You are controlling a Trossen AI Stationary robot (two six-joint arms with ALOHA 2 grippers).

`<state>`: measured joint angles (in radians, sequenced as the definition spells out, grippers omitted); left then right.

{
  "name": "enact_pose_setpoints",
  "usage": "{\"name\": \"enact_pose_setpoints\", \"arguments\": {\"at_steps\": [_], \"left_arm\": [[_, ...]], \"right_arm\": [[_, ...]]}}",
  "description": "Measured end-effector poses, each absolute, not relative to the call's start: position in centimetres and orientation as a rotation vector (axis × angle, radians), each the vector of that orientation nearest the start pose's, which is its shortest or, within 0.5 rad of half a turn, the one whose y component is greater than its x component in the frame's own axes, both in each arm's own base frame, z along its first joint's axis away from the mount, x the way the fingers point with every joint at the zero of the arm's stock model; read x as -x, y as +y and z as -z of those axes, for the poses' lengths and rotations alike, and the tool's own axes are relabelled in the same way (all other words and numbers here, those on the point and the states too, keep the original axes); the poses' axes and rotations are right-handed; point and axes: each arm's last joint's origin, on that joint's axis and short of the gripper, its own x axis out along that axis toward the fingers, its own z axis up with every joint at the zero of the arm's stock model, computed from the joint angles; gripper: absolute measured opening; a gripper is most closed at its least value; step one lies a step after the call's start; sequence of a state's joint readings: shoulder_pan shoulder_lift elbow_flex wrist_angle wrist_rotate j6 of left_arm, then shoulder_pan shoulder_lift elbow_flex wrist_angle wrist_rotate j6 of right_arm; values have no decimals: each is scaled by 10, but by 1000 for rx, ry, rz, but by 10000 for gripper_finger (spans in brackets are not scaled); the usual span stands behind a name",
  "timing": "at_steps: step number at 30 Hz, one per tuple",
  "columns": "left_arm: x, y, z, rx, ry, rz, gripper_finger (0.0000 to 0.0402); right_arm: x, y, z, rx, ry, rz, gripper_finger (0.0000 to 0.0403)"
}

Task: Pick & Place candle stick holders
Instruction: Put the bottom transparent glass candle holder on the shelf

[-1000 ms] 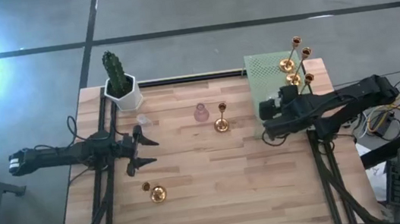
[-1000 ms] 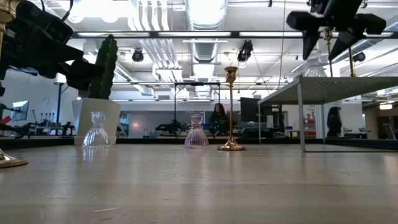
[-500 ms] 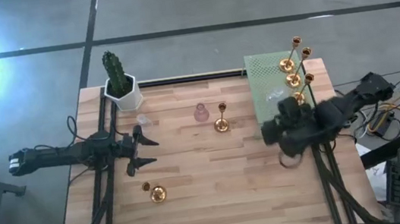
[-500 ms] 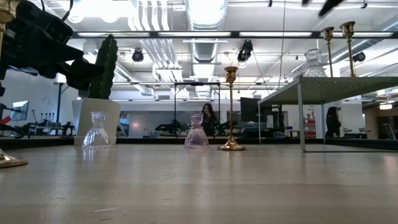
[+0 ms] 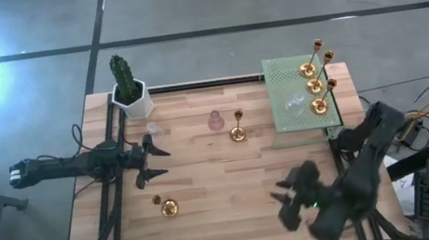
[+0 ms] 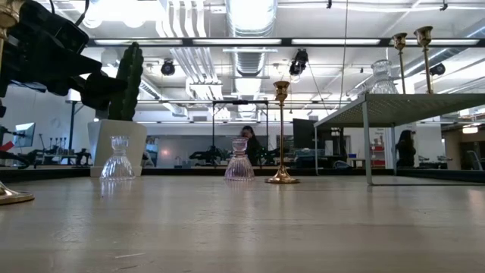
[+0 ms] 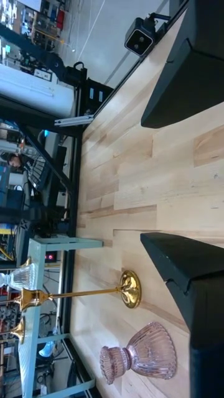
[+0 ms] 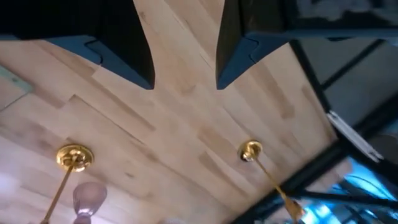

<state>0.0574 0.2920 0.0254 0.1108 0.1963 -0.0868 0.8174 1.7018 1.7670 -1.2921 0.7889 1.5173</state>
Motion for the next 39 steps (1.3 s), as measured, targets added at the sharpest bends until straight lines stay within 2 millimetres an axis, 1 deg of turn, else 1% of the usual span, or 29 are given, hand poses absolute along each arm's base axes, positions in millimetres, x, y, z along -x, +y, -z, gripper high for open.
{"name": "enact_pose_setpoints", "arguments": {"at_steps": [5, 7, 9, 11, 13, 15, 17, 20, 25, 27, 28, 30, 39], "left_arm": [[-114, 1, -158, 106, 161, 132, 294], [-114, 1, -158, 106, 161, 132, 294], [-114, 1, -158, 106, 161, 132, 294], [-114, 1, -158, 106, 161, 132, 294], [-114, 1, -158, 106, 161, 132, 294], [-114, 1, -158, 106, 162, 132, 294], [-114, 1, -158, 107, 164, 132, 294], [-115, 1, -157, 107, 171, 131, 294], [-115, 1, -157, 108, 175, 131, 294], [-115, 1, -156, 108, 176, 131, 294], [-115, 1, -156, 108, 179, 131, 294], [-115, 1, -156, 109, 184, 130, 294], [-115, 1, -156, 109, 182, 131, 294]], "right_arm": [[-262, 248, -321, -482, 613, 643, 150], [-266, 254, -306, -469, 576, 703, 144], [-266, 258, -293, -450, 486, 778, 137], [-263, 260, -281, -441, 354, 850, 130], [-265, 263, -263, -479, 236, 865, 122], [-266, 259, -247, -482, 221, 895, 112], [-276, 250, -235, -510, 247, 963, 101], [-284, 234, -227, -505, 325, 1059, 84], [-287, 217, -235, -550, 443, 1149, 45], [-290, 213, -235, -554, 446, 1165, 25], [-291, 211, -235, -546, 450, 1166, 16], [-292, 211, -234, -526, 467, 1164, 11], [-290, 213, -235, -483, 503, 1140, 13]]}}
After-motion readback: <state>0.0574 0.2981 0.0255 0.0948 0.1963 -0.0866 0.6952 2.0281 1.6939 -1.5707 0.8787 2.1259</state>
